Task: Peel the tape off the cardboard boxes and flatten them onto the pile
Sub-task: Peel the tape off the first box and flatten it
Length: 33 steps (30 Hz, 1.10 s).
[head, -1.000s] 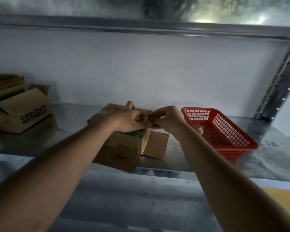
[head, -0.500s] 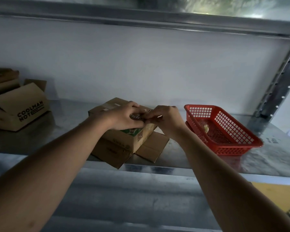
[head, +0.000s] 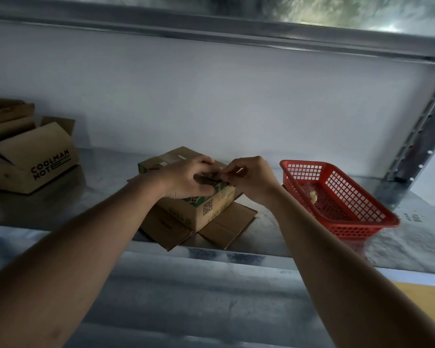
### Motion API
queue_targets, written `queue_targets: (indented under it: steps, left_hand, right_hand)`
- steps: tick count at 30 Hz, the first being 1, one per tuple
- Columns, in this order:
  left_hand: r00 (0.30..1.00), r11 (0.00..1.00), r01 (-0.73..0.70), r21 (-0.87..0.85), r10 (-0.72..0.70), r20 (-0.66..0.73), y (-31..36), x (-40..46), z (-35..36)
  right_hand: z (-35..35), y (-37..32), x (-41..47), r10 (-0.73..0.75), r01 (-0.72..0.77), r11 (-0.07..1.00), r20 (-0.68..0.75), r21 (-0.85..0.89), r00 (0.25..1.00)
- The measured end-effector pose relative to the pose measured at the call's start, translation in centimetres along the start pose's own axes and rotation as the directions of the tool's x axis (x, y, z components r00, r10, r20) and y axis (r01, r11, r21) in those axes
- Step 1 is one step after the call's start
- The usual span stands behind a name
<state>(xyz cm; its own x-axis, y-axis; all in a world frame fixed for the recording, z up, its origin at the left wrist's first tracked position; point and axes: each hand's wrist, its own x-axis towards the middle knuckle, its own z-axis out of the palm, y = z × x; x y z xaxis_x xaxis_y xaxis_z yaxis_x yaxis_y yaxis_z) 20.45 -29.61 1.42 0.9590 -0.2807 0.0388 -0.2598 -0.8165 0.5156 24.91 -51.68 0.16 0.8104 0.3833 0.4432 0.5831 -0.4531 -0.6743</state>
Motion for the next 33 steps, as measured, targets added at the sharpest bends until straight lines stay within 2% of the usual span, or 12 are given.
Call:
queue_targets:
  steps: [3, 6, 8, 10, 12, 14, 17, 21, 26, 33]
  left_hand:
    - [1.0, 1.0, -0.017, 0.01, 0.017, -0.015, -0.1, 0.2, 0.0]
    - [1.0, 0.999, -0.011, 0.032, 0.012, -0.005, -0.6, 0.4, 0.0]
    - [1.0, 1.0, 0.0, 0.023, 0.0, 0.005, -0.9, 0.4, -0.1]
    - [1.0, 1.0, -0.009, -0.015, 0.009, 0.009, -1.0, 0.4, -0.2]
    - [1.0, 1.0, -0.026, -0.003, 0.026, 0.0, -1.0, 0.3, -0.2]
    - [0.999, 0.999, -0.042, 0.005, 0.042, -0.004, -0.8, 0.2, -0.2]
    - [0.999, 0.999, -0.044, -0.012, 0.044, 0.003, -0.4, -0.1, -0.2]
    - [0.999, 0.999, -0.039, 0.03, 0.038, 0.028, -0.2, -0.1, -0.3]
    - [0.997, 0.996, -0.049, 0.08, 0.044, 0.061, 0.5, -0.2, -0.4]
    - [0.997, 0.992, -0.071, 0.107, 0.07, 0.013, 0.8, -0.3, -0.3]
  right_hand:
    - [-0.3, -0.7, 0.3, -0.019, 0.018, 0.997, -0.012, -0.071, 1.0]
    - [-1.2, -1.5, 0.9, -0.086, 0.079, 0.971, -0.025, -0.224, 0.996]
    - [-1.7, -1.9, 1.0, -0.12, 0.131, 0.965, 0.063, -0.226, 0.991]
    - [-2.0, -2.2, 0.9, -0.108, 0.157, 0.965, 0.223, -0.211, 0.969]
    - [-1.9, -2.0, 1.0, -0.131, 0.235, 0.928, 0.337, -0.288, 0.932]
    - [-1.6, -1.8, 1.1, -0.172, 0.292, 0.892, 0.338, -0.345, 0.925]
    - [-1.4, -1.8, 1.2, -0.199, 0.293, 0.898, 0.293, -0.327, 0.935]
    - [-1.7, -2.7, 1.3, -0.211, 0.309, 0.894, 0.301, -0.326, 0.93]
    - [-1.4, -4.8, 1.2, -0.219, 0.416, 0.714, 0.384, -0.564, 0.897]
    - [-0.7, -6.4, 0.6, -0.2, 0.461, 0.622, 0.441, -0.633, 0.875]
